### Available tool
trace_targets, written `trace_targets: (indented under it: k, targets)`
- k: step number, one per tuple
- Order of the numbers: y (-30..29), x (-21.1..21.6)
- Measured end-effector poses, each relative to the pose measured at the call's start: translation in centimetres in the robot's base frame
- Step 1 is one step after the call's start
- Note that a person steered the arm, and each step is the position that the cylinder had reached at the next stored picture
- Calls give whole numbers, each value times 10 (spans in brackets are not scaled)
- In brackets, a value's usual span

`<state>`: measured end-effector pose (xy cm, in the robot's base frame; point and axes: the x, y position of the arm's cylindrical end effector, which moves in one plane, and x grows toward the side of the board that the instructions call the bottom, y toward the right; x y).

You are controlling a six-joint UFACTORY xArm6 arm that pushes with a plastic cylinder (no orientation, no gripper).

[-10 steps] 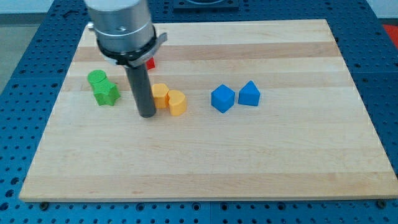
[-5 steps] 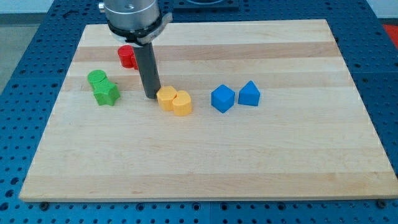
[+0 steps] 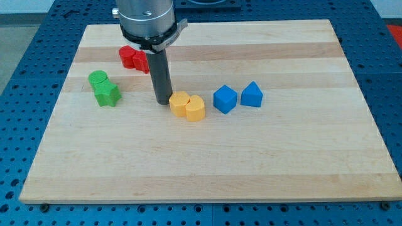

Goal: Push the yellow hexagon and yellow heart down and right a bit

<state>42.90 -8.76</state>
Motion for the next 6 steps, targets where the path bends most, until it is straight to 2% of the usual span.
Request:
trace_targets:
  k: [3, 4, 6]
  targets:
    - [30, -2]
    - [30, -21]
    - [90, -32]
